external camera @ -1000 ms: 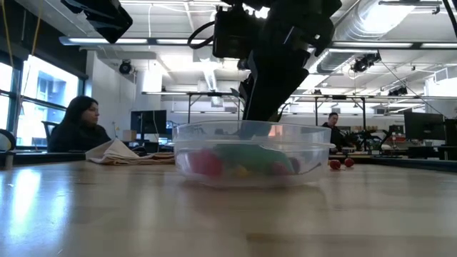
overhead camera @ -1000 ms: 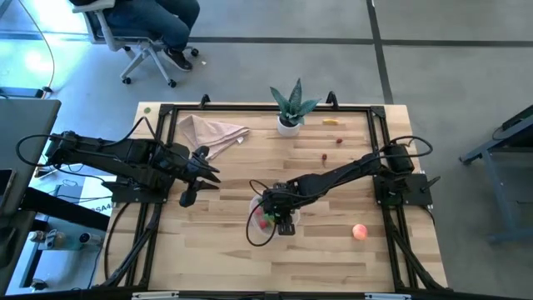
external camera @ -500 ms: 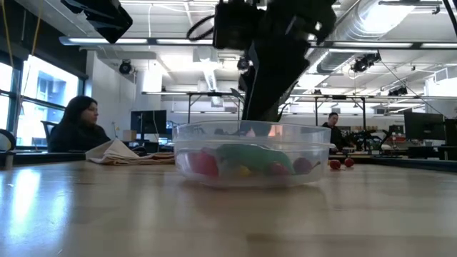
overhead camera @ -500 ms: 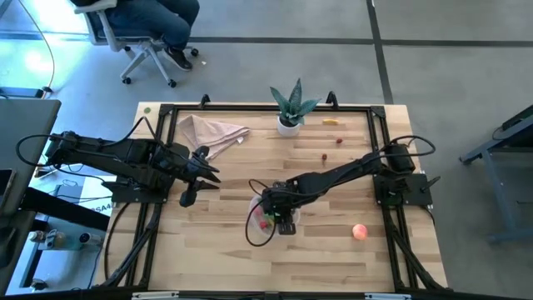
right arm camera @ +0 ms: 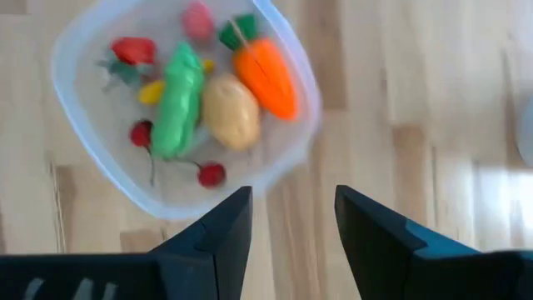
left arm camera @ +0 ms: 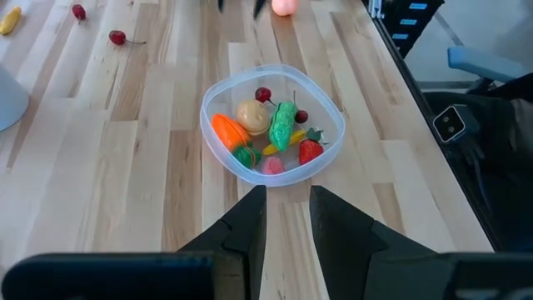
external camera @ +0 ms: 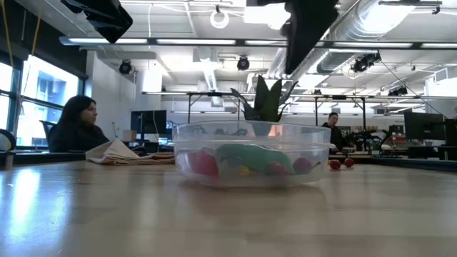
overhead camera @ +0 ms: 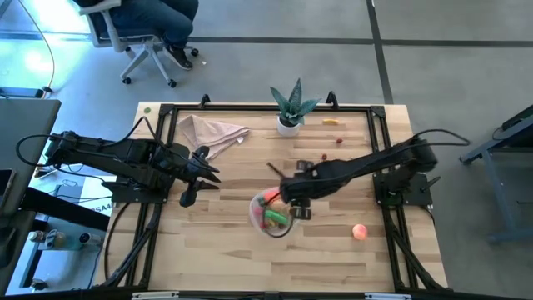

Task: Pick and placing Produce into tupperware
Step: Put the peach into the transparent container

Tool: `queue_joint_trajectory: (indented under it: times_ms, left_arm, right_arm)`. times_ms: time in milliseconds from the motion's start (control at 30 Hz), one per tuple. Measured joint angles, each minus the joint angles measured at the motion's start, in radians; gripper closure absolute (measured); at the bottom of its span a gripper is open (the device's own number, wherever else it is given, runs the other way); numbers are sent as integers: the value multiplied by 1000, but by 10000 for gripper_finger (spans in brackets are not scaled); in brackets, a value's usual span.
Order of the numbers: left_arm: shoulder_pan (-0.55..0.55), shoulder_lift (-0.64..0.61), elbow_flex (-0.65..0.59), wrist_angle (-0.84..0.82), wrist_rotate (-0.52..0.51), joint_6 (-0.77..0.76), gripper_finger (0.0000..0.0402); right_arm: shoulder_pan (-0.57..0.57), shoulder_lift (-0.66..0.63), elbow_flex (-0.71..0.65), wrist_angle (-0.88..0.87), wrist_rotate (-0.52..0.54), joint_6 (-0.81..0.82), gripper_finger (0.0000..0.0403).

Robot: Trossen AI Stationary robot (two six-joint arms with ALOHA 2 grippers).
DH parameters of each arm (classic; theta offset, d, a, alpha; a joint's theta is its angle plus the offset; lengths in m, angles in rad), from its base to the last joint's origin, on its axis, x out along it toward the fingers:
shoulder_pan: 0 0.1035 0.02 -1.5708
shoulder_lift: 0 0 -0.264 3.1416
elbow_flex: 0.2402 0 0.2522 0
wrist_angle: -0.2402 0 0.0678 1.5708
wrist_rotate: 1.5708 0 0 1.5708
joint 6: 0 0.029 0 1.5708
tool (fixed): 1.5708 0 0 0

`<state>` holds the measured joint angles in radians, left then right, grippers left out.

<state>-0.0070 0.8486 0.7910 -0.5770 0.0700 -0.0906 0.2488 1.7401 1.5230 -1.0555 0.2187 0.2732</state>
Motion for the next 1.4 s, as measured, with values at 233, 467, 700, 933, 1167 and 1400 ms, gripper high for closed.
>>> queue_joint_trajectory:
  times_ms: [233,467,700,933,1167,1400]
  left_arm:
    - [0,0,0,0,0,0,318]
    - [0,0,0,0,0,0,318]
    - [0,0,0,0,0,0,318]
    - [0,0,0,0,0,0,318]
    - [0,0,0,0,0,0,318]
    - [0,0,0,0,0,0,318]
  right_arm:
    - [63,-237,-208,-38,-25,313,237]
    - [191,-467,-436,-41,-178,827,237]
    - [353,-611,-615,-43,-283,1285,237]
    - [448,-656,-711,-41,-296,1525,237]
    - [494,-654,-761,-15,-246,1563,237]
    - [499,-653,-780,-11,-259,1551,237]
